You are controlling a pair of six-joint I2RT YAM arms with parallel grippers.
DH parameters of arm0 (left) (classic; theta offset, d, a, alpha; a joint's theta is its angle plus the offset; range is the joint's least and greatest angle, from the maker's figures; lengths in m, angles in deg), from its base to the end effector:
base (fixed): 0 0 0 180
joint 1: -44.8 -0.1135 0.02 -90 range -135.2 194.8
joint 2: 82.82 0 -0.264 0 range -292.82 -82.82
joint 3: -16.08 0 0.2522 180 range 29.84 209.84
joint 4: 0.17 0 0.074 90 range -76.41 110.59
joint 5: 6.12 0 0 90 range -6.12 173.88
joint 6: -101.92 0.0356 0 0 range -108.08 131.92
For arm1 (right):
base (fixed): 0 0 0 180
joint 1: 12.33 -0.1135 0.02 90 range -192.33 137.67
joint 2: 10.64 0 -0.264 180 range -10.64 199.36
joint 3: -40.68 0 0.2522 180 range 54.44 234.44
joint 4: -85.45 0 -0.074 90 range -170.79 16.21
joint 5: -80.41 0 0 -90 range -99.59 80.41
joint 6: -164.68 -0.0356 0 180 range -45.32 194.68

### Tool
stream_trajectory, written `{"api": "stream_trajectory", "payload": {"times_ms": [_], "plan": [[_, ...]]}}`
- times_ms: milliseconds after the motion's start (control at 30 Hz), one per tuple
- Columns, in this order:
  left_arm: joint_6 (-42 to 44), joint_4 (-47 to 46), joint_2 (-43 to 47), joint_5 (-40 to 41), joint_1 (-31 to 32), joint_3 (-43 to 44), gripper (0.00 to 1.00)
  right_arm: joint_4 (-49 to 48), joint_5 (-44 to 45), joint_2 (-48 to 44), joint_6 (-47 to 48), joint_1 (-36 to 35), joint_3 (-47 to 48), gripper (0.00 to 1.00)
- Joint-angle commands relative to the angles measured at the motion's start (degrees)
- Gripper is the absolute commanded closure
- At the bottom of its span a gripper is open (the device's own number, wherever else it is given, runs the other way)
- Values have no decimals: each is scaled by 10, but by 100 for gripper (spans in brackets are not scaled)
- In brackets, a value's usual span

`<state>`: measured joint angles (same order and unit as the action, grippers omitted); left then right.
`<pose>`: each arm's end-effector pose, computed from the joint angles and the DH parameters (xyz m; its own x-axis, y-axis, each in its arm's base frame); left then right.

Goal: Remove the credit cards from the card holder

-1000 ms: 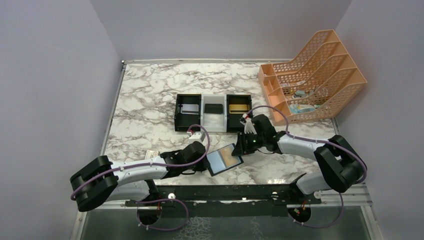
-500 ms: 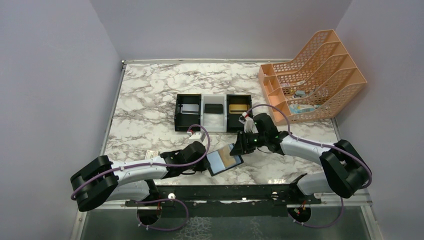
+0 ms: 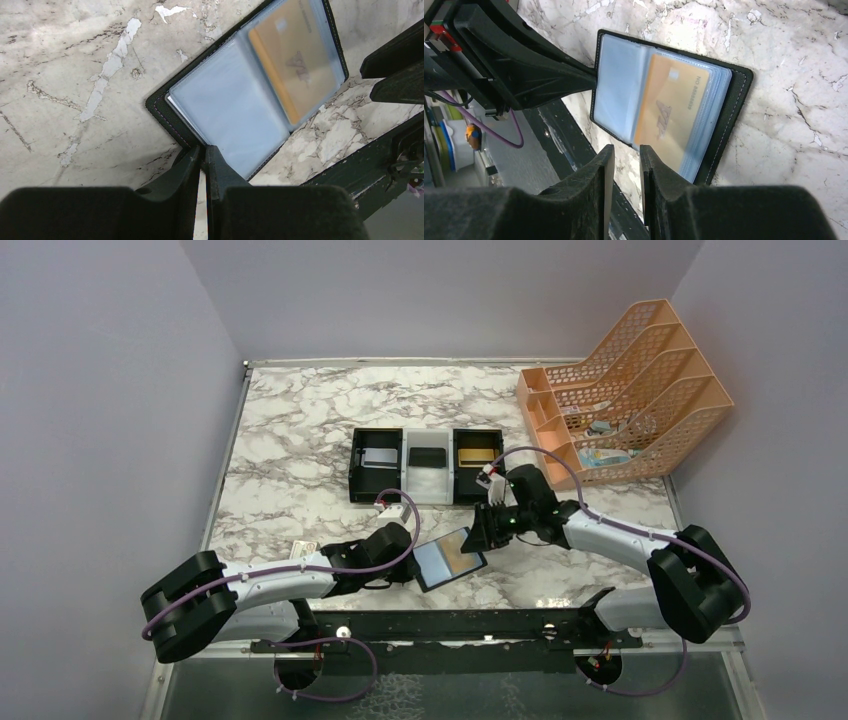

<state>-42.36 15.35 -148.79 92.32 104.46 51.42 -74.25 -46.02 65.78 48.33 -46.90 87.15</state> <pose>0.1081 -0.1744 0.1474 -0.8641 -0.1135 -0.4904 0.1727 0.8483 -0.5007 0.1874 0.1548 0.1653 -0.9087 -0.1925 -0.3704 -0.4083 0.5942 0.6929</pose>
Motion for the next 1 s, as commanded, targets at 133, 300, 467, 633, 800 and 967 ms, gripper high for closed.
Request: {"api": "stream_trajectory", "payload": {"times_ms": [133,300,467,633,800,967], "plan": [[7,1,-17,12,2,6,87,24,44,7,14,-9,20,72],[7,2,-17,13,2,4,87,45,125,33,19,-9,24,68],[7,1,-17,12,2,3,87,23,113,57,20,-8,18,67],[8,2,-18,13,2,3,87,-4,77,63,15,-9,10,69],[8,1,-20,13,2,3,87,3,75,52,17,-10,13,74],[8,0,-21,12,2,4,87,15,18,33,45,-23,20,74]]}}
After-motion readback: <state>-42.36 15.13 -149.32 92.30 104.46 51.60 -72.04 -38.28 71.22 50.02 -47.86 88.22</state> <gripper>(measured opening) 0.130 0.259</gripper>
